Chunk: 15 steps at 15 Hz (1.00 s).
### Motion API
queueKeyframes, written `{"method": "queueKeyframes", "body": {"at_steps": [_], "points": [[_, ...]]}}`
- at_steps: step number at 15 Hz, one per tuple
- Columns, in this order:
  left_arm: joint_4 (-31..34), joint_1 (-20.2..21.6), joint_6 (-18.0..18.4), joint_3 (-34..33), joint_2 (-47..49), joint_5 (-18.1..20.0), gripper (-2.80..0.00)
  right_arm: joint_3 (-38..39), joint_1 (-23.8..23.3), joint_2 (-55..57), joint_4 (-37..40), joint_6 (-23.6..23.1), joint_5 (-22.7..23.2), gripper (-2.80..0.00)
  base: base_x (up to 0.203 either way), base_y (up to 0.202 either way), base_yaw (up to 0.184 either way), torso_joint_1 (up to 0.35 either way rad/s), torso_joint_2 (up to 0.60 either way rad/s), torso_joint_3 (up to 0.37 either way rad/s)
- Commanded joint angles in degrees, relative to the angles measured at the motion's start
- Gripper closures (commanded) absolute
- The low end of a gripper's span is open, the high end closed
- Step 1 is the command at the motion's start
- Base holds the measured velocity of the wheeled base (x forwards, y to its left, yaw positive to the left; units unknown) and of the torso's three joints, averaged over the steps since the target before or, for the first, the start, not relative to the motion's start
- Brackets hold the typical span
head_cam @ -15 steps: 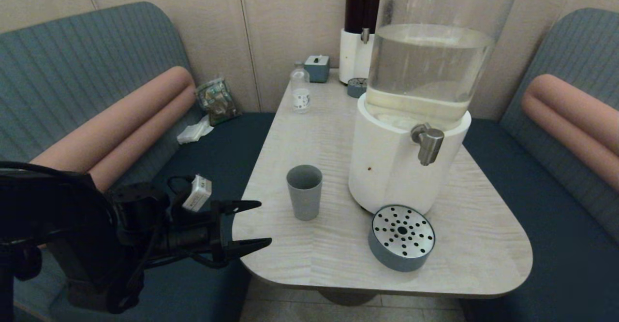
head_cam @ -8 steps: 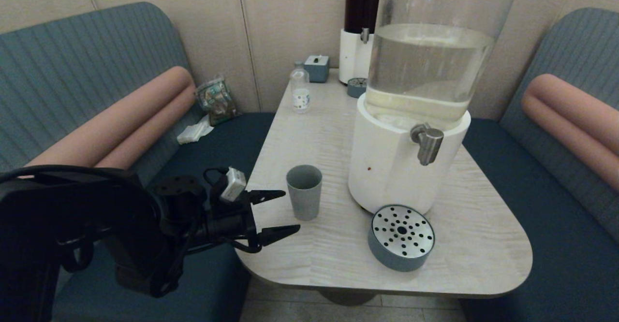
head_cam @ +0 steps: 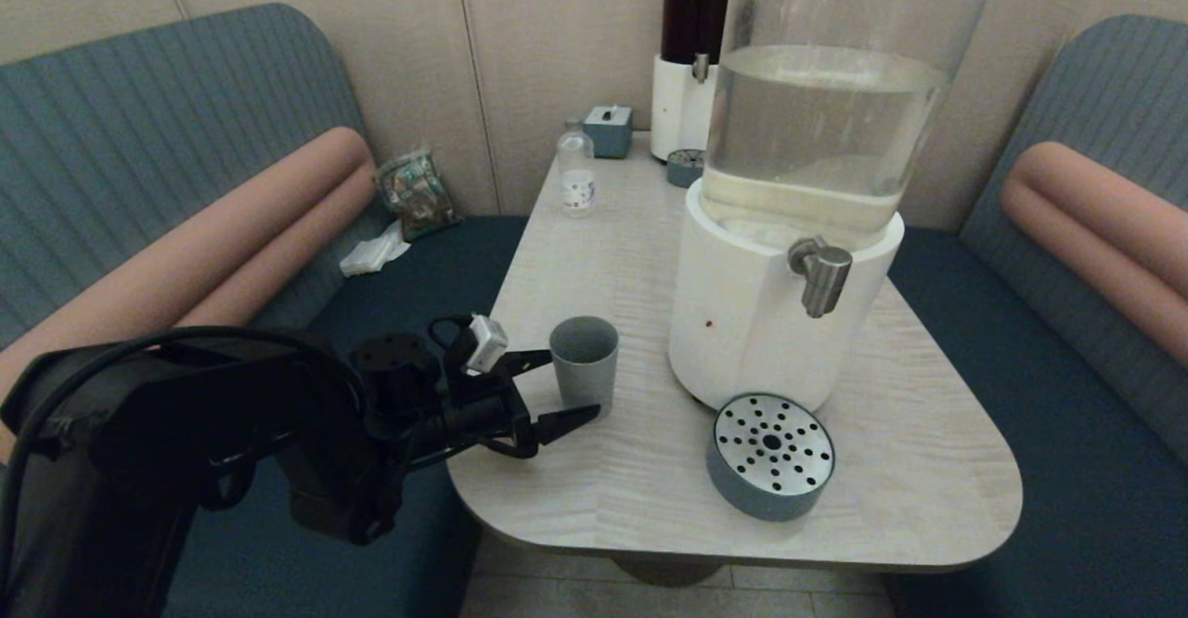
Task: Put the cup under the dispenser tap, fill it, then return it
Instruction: Pick up the cup
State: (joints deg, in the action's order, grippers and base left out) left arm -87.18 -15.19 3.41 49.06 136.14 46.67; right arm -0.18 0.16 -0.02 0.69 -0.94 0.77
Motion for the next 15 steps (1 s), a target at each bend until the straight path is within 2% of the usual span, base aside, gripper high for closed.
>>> {"method": "queueKeyframes", "body": {"at_steps": [1,3,5,10,11,15], "points": [[-0.5,-0.8,-0.2,0.8,1.0,0.3,-2.8,0.0,0.0,0.0,0.0,0.0,0.0,0.0,0.0,0.0,0.0,0.0,0.0,0.0],[-0.5,-2.0,-0.9,1.9,1.0,0.1,-2.8,0.0,0.0,0.0,0.0,0.0,0.0,0.0,0.0,0.0,0.0,0.0,0.0,0.0],[-0.5,-2.8,-1.3,3.6,1.0,-2.5,-2.8,0.0,0.0,0.0,0.0,0.0,0.0,0.0,0.0,0.0,0.0,0.0,0.0,0.0],[-0.5,-2.9,-1.4,3.0,0.9,-3.1,-2.8,0.0,0.0,0.0,0.0,0.0,0.0,0.0,0.0,0.0,0.0,0.0,0.0,0.0],[-0.5,-3.0,-1.4,2.9,0.8,-3.1,0.0,0.0,0.0,0.0,0.0,0.0,0.0,0.0,0.0,0.0,0.0,0.0,0.0,0.0],[-0.5,-4.1,-1.3,1.7,0.4,-3.1,0.0,0.0,0.0,0.0,0.0,0.0,0.0,0.0,0.0,0.0,0.0,0.0,0.0,0.0]]}}
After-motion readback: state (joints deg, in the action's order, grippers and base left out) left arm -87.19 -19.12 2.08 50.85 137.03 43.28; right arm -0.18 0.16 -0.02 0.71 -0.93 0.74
